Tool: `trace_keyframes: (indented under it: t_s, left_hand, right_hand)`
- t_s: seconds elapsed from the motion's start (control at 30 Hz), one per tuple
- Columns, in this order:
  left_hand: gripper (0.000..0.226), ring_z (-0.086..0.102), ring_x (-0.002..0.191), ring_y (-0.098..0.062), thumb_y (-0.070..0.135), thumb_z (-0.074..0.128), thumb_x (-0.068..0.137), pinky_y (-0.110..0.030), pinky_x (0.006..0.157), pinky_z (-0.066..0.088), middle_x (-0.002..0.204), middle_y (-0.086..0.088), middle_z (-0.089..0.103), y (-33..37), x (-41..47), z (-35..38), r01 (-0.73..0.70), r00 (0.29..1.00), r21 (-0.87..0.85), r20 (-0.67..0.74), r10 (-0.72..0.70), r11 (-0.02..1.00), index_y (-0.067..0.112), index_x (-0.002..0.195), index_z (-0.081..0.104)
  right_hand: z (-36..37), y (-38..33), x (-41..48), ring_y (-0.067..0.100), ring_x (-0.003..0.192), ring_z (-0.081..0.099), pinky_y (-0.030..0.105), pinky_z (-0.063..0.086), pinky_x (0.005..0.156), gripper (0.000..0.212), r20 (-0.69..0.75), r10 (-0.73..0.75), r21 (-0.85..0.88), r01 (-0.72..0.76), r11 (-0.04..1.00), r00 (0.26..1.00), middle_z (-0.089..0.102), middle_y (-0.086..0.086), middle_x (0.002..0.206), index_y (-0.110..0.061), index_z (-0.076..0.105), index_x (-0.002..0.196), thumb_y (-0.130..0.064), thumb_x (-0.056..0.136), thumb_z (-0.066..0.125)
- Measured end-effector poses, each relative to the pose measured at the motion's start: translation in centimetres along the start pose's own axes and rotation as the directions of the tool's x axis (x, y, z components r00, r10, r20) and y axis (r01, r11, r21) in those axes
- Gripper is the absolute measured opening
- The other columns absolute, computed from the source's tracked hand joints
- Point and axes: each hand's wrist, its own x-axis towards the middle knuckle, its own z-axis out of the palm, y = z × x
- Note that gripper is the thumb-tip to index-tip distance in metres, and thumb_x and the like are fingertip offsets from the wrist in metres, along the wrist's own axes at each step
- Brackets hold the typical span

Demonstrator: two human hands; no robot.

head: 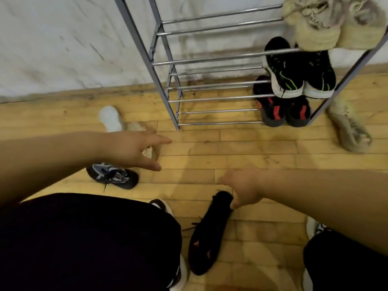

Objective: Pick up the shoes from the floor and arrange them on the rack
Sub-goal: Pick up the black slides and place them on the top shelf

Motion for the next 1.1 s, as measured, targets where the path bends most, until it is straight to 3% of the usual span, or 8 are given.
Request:
trace_keyframes:
  t_s: [0.17, 0.27, 0.53, 0.7, 0.83, 0.9, 0.97, 1.1]
  left_hand:
    - [0.081, 0.05, 0.122, -0.003, 0.063, 0.068, 0.082, -0.025, 0.097, 0.039, 0.148, 0.012, 0.047, -5.3, 4.2, 7.9, 0.05, 0.995, -0.252, -0.068, -0.069, 0.967, 0.049, 0.152, 0.029]
    - [0.072, 0.057, 0.114, 0.0, 0.061, 0.069, 0.083, -0.027, 0.094, 0.046, 0.132, 0.02, 0.055, -7.2, 6.5, 12.4, 0.072, 0.99, -0.434, -0.078, -0.117, 0.898, 0.052, 0.147, 0.037]
    - [0.068, 0.061, 0.113, -0.009, 0.047, 0.072, 0.088, -0.032, 0.098, 0.051, 0.13, 0.01, 0.059, -8.3, 10.0, 21.1, 0.122, 0.961, -0.68, -0.1, -0.256, 0.723, 0.04, 0.149, 0.043]
    - [0.076, 0.057, 0.117, -0.008, 0.05, 0.073, 0.085, -0.03, 0.097, 0.05, 0.134, 0.014, 0.051, -8.4, 9.1, 22.5, 0.144, 0.942, -0.733, -0.105, -0.319, 0.665, 0.047, 0.151, 0.035]
    - [0.08, 0.054, 0.122, -0.008, 0.048, 0.074, 0.086, -0.026, 0.098, 0.049, 0.139, 0.019, 0.041, -7.7, 8.9, 23.3, 0.133, 0.933, -0.775, -0.113, -0.342, 0.618, 0.047, 0.153, 0.031]
    - [0.078, 0.055, 0.121, -0.012, 0.044, 0.075, 0.087, -0.022, 0.095, 0.048, 0.143, 0.022, 0.033, -7.2, 8.7, 23.1, 0.075, 0.926, -0.801, -0.165, -0.34, 0.594, 0.046, 0.152, 0.032]
    - [0.078, 0.053, 0.123, -0.012, 0.045, 0.075, 0.086, -0.025, 0.1, 0.047, 0.149, 0.02, 0.023, -7.8, 8.5, 22.2, 0.012, 0.881, -0.826, -0.258, -0.397, 0.564, 0.044, 0.152, 0.034]
    - [0.08, 0.04, 0.127, 0.014, 0.055, 0.074, 0.082, -0.011, 0.112, 0.031, 0.147, 0.003, 0.038, -9.6, 6.3, 19.4, -0.084, 0.746, -0.852, -0.397, -0.535, 0.517, 0.036, 0.151, 0.04]
  right_hand:
    - [6.0, -0.4, 6.9, 0.033, 0.151, 0.022, 0.051, 0.032, 0.119, 0.104, 0.041, -0.181, -0.271, 0.186, 0.945, 0.983, 0.015, 0.002, 0.168, -0.038, 0.009, 0.159, -0.047, 0.081, 0.077]
    - [8.3, -0.4, 9.2, 0.033, 0.153, 0.012, 0.055, 0.022, 0.122, 0.109, 0.131, -0.267, -0.316, 0.296, 0.901, 0.955, 0.016, 0.0, 0.167, -0.04, 0.003, 0.16, -0.043, 0.081, 0.078]
    - [7.6, 1.1, 12.2, 0.028, 0.13, 0.038, 0.047, 0.037, 0.108, 0.086, 0.132, -0.385, -0.293, 0.407, 0.865, 0.913, 0.044, -0.002, 0.145, -0.041, 0.014, 0.158, -0.06, 0.088, 0.06]
    - [3.2, 1.9, 12.2, 0.018, 0.119, 0.048, 0.034, 0.045, 0.098, 0.077, -0.137, -0.257, -0.142, 0.238, 0.961, 0.957, 0.052, -0.01, 0.137, -0.043, 0.026, 0.156, -0.067, 0.088, 0.055]
    - [-1.0, 1.8, 13.5, 0.015, 0.112, 0.053, 0.037, 0.051, 0.091, 0.076, -0.228, -0.202, -0.103, 0.183, 0.978, 0.952, 0.059, -0.017, 0.12, -0.052, 0.027, 0.15, -0.078, 0.083, 0.049]
    - [-2.4, 1.3, 12.8, 0.017, 0.119, 0.052, 0.037, 0.049, 0.093, 0.076, -0.331, -0.129, 0.005, 0.138, 0.99, 0.935, 0.059, -0.015, 0.126, -0.052, 0.029, 0.15, -0.079, 0.083, 0.052]
    - [-4.9, -0.4, 12.5, 0.017, 0.126, 0.05, 0.037, 0.047, 0.095, 0.08, -0.402, -0.066, 0.085, 0.109, 0.99, 0.913, 0.054, -0.015, 0.141, -0.049, 0.031, 0.152, -0.078, 0.082, 0.056]
    - [-9.6, -6.3, 11.6, 0.019, 0.123, 0.054, 0.04, 0.05, 0.093, 0.081, -0.521, -0.128, 0.036, 0.171, 0.985, 0.844, 0.058, -0.013, 0.139, -0.047, 0.036, 0.149, -0.077, 0.079, 0.061]
